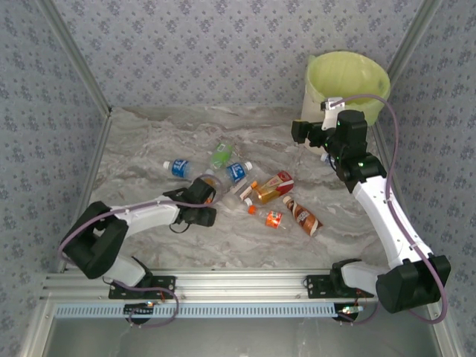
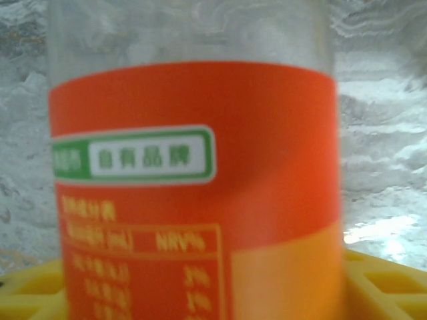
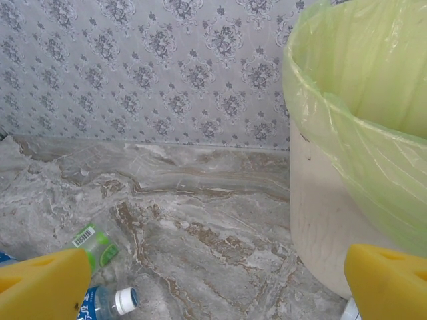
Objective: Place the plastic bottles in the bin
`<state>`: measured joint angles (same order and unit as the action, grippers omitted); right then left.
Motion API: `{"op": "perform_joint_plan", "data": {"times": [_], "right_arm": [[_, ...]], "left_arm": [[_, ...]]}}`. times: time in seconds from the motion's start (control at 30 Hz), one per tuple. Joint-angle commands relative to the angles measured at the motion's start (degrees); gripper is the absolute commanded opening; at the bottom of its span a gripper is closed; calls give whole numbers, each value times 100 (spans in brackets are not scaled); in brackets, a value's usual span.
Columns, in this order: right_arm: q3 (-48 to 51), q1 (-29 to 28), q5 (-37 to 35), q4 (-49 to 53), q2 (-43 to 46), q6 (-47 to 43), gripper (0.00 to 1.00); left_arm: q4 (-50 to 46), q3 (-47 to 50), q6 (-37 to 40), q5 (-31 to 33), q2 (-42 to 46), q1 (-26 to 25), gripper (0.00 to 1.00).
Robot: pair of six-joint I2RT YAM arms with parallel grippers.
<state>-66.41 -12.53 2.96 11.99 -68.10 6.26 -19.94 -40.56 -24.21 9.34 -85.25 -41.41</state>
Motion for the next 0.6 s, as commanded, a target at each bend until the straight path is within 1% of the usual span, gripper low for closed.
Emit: {"op": "perform_joint_plan", "data": {"times": [0.0,0.07,0.2,0.27,0.4,0.57], "right_arm": [[-69,-46,-119,162,24,26,100],[-83,-43,-105,207,24,15,100],[-52,-47,-82,226,16,46,100],[-39,-47,-75,225,5,98,100],[-25,-56,69,168,-18,348,100],[-20,-123,532,308,-4,745,100]], "left_arm": [[-251,-215,30,307,-73,-229,65],[-328,-192,-15,451,11,-341,61],[-358,55,-270,721,420,-351,55],[-303,192,-413,727,669,-355,52],[-127,457,-666,412,1238,-355,48],[-56,235,-419,-218,1884,-352,42]]}}
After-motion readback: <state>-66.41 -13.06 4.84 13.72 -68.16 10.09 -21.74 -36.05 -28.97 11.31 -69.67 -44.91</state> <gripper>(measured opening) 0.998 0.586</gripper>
